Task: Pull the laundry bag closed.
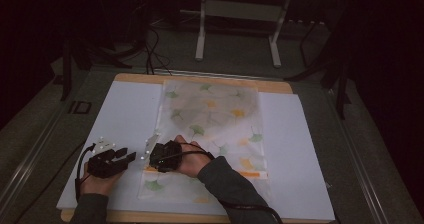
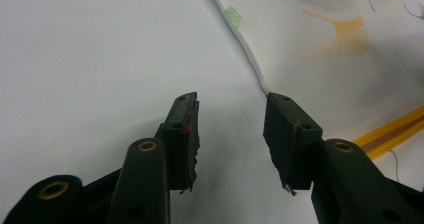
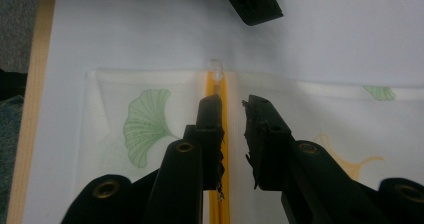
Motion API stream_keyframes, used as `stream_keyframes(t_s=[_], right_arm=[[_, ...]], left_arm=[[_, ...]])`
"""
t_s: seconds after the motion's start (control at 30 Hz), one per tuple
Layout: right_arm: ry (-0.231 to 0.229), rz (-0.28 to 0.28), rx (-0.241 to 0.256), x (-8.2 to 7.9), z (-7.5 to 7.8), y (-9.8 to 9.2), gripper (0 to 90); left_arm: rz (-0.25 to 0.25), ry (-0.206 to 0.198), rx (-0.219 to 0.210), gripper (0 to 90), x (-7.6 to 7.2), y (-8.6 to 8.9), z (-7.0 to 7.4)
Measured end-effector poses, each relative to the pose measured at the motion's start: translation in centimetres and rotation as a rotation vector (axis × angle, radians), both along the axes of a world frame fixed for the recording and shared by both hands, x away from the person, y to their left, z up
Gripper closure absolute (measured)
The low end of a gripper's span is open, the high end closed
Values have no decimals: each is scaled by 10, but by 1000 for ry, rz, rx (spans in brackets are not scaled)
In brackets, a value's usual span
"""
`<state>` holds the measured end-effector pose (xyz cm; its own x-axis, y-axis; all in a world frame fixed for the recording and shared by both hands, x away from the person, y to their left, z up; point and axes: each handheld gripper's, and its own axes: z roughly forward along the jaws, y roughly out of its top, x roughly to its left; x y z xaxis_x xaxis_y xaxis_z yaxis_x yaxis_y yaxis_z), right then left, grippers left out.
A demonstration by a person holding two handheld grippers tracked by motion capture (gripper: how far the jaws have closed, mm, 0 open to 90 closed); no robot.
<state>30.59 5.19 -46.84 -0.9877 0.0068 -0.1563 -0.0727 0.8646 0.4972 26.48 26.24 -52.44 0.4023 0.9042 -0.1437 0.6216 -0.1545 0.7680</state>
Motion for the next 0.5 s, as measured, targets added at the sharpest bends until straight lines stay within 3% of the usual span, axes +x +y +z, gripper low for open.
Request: stream_keyframes(t_s=[0.5], right_arm=[[15, 9, -26, -1, -10, 26, 797]], left_arm=[[-1, -5, -8, 577, 0, 1, 0]])
